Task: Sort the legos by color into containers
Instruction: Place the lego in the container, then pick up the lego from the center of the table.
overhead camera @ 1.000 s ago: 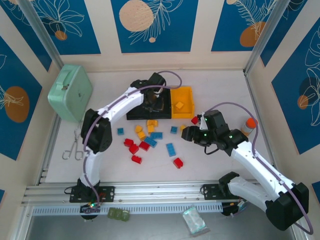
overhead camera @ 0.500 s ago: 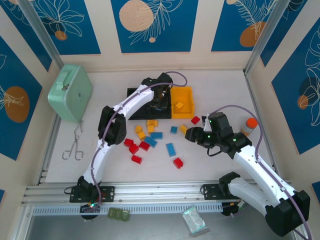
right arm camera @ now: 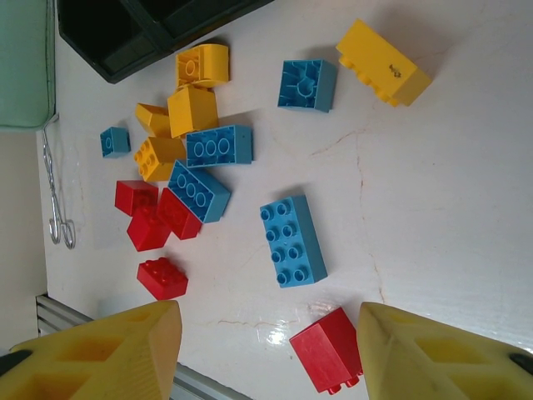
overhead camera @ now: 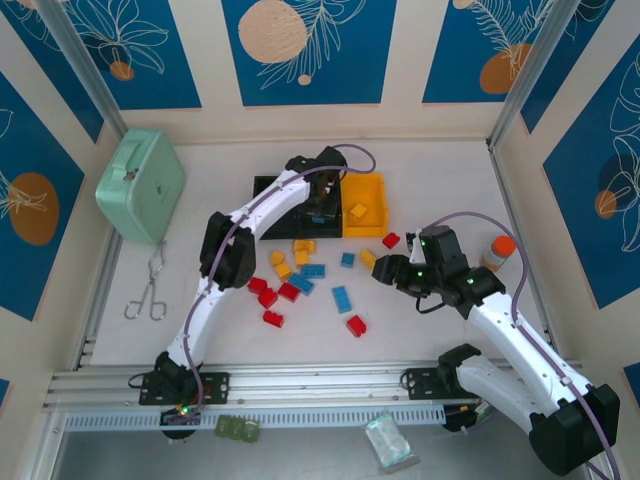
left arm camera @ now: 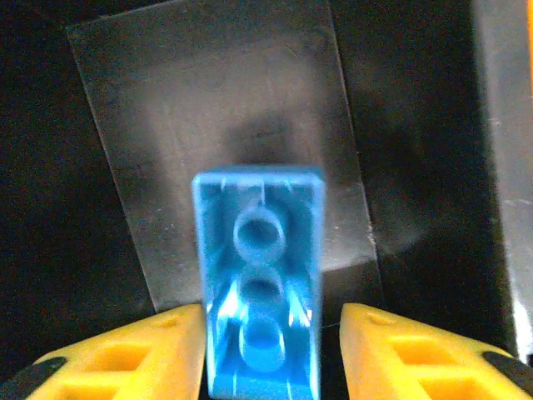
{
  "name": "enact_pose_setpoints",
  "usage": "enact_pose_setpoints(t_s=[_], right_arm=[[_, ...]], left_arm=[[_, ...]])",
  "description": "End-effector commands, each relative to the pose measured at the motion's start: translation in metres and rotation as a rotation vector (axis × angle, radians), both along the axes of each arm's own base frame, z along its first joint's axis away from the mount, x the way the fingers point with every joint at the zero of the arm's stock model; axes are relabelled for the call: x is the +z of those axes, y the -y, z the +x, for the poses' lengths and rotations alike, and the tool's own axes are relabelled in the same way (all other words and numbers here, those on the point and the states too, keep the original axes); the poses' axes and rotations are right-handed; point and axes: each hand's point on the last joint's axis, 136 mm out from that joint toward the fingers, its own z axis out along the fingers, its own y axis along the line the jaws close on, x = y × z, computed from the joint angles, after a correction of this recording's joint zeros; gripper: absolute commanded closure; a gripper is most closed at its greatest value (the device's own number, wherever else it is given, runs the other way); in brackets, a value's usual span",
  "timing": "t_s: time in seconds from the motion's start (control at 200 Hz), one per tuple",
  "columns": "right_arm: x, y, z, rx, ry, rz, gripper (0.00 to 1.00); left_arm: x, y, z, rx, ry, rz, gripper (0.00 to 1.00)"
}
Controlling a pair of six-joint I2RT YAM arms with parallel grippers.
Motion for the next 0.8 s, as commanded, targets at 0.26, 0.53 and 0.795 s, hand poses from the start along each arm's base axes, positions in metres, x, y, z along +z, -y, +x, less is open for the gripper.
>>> enact_pose_setpoints(t_s=[0.26,0.53,0.795], right_arm=[[0.002,-0.005,-0.005,0.028,0.003,0.031,0.42],[0.007,-0.014,-0.007,0.091,0.022,0.013,0.41],[0.015,-0.043,-0.015,0.237,0.098,0.021,0.37]], left_arm=[[0.056,0.002,-0.014,-0.025,0.045,-0.053,0.51],[0.090,-0.013,-0.071,-0.069,0.053,-0.111,0.51],[0.068,-0.089,-0.146,0.045,0.046,-0.098,0.49]])
